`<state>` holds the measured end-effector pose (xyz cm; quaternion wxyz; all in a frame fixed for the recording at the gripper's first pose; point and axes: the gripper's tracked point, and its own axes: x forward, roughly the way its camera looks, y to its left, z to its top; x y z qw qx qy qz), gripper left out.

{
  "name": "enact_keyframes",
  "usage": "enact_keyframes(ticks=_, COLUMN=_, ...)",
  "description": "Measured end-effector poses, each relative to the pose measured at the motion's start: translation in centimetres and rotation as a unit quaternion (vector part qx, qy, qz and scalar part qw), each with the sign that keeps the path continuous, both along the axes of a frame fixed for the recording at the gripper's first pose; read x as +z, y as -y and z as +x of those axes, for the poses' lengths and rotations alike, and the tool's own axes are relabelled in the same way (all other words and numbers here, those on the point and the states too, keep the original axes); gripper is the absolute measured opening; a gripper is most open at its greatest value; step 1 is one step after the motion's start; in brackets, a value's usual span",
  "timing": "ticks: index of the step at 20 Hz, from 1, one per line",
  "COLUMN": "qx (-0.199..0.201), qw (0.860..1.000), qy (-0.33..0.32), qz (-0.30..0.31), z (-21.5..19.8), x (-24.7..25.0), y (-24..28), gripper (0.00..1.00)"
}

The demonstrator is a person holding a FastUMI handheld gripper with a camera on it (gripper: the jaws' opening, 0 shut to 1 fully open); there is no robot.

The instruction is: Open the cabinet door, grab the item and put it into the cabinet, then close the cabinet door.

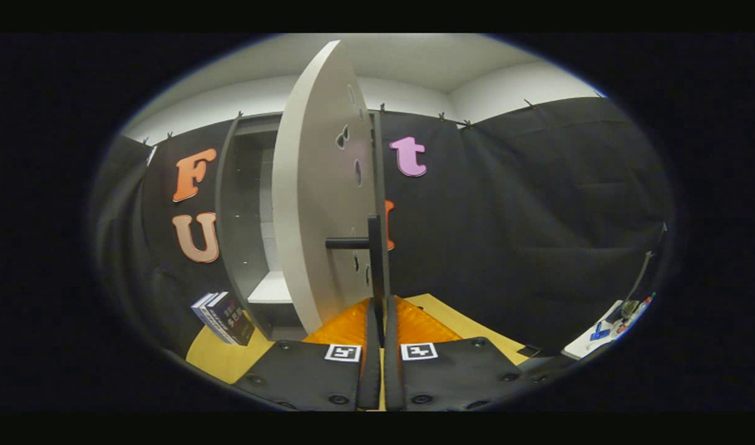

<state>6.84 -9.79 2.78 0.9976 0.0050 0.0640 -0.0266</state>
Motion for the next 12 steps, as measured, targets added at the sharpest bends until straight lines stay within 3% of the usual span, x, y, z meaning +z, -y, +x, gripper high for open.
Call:
enact_keyframes(ticks=9, qx=-0.106, qw=0.994, qy=0.015, qz=-0.039, z=-2.5, x=-0.3, y=7.8, gripper=0.08)
enact_keyframes(ticks=12, qx=-0.092, qw=0.995, qy=0.019, qz=-0.032, z=-2.3, x=-0.4, y=6.6, gripper=0.26)
